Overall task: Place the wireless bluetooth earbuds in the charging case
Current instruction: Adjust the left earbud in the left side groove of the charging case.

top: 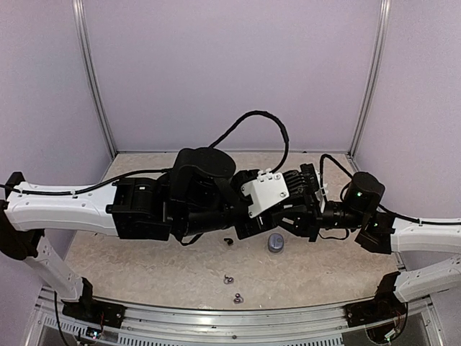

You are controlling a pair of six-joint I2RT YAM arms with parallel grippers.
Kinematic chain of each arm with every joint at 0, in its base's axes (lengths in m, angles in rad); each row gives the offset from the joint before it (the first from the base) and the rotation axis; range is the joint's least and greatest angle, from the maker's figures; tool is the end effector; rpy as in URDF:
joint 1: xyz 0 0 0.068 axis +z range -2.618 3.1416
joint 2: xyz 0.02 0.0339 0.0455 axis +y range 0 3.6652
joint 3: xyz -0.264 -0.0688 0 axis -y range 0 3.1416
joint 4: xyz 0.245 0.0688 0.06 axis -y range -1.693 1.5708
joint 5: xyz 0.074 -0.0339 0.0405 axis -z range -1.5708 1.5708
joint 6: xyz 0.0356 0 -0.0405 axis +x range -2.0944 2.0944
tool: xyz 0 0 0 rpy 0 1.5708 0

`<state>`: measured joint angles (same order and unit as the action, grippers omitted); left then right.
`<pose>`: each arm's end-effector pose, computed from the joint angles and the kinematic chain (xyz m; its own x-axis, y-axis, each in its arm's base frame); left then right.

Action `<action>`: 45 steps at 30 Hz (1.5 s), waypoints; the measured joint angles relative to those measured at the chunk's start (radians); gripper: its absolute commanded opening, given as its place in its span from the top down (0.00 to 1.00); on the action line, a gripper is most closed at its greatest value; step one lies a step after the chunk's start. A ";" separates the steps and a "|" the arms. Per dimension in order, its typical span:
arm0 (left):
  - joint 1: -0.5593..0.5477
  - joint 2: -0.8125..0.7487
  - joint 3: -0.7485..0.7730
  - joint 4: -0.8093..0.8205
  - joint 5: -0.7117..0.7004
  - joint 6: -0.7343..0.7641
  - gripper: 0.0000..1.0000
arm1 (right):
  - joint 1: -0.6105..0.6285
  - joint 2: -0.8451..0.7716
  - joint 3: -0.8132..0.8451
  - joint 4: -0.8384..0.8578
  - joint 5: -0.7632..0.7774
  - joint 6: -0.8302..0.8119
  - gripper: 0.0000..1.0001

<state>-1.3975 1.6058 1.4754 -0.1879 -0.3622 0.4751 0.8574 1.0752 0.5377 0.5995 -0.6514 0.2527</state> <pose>0.0783 -0.3740 0.3714 0.3468 0.4995 -0.7939 0.7922 0.2972 0.5331 0.1393 0.1939 0.2782 -0.2101 0.0611 -0.9758 -0.9758 0.0491 0.2132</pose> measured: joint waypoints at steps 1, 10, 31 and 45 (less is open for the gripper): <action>0.000 -0.025 -0.027 0.019 0.018 -0.001 0.40 | 0.000 0.000 0.000 0.005 0.000 0.000 1.00; 0.068 -0.274 -0.212 0.148 0.175 -0.085 0.37 | 0.000 -0.008 0.000 0.023 -0.028 0.002 1.00; 0.144 -0.325 -0.335 0.180 0.425 -0.164 0.31 | 0.000 -0.009 0.005 0.095 -0.169 0.030 1.00; 0.138 -0.235 -0.266 0.182 0.376 -0.188 0.43 | 0.000 -0.008 0.005 0.095 -0.175 0.028 1.00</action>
<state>-1.2594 1.3705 1.2095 -0.0059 0.0135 0.2871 0.8570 1.0668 0.5430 0.6941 -0.8261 0.2810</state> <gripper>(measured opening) 0.595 0.233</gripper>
